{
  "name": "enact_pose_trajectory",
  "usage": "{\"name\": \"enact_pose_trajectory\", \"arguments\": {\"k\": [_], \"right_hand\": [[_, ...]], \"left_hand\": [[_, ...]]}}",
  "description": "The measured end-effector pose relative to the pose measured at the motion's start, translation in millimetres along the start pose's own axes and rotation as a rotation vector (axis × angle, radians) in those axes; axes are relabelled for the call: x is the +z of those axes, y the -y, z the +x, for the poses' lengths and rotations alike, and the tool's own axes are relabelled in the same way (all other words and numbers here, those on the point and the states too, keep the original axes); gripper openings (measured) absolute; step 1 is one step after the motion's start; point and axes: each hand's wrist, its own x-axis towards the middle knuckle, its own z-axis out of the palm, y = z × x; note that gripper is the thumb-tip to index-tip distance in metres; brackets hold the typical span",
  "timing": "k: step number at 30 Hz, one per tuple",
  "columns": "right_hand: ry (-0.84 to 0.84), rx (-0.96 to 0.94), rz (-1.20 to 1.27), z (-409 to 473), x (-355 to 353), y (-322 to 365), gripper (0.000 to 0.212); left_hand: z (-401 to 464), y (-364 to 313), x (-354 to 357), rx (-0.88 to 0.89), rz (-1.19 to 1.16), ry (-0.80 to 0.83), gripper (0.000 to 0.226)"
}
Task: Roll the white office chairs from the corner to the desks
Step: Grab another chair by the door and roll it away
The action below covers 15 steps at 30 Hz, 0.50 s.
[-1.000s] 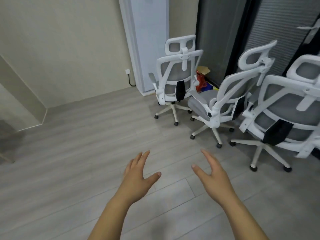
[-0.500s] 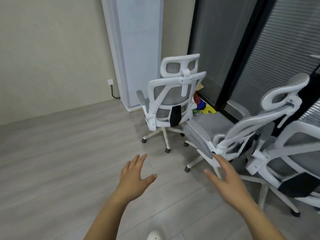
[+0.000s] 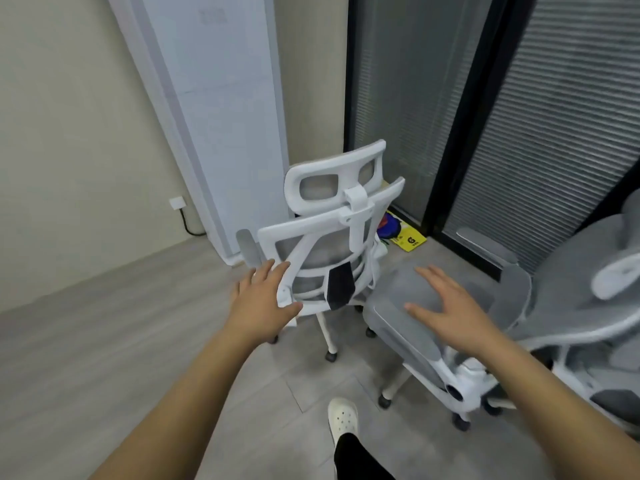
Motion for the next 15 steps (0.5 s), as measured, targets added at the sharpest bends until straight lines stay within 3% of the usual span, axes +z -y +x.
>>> {"name": "enact_pose_trajectory", "arguments": {"k": [8,12,15], "right_hand": [[0.069,-0.031,-0.227,280.8,-12.7,-46.5,0.087],[0.083,-0.062,-0.398,369.5,-18.1,-45.3,0.072],[0.126,-0.078,-0.470,401.5,-17.8,-39.0,0.070]], "left_hand": [[199.1,-5.0,29.7,0.025,0.246,-0.028,0.069],[247.7,9.4,47.6,0.086,0.189,0.000,0.043],[260.6,35.8,55.4,0.185,0.196,-0.092,0.027]]}}
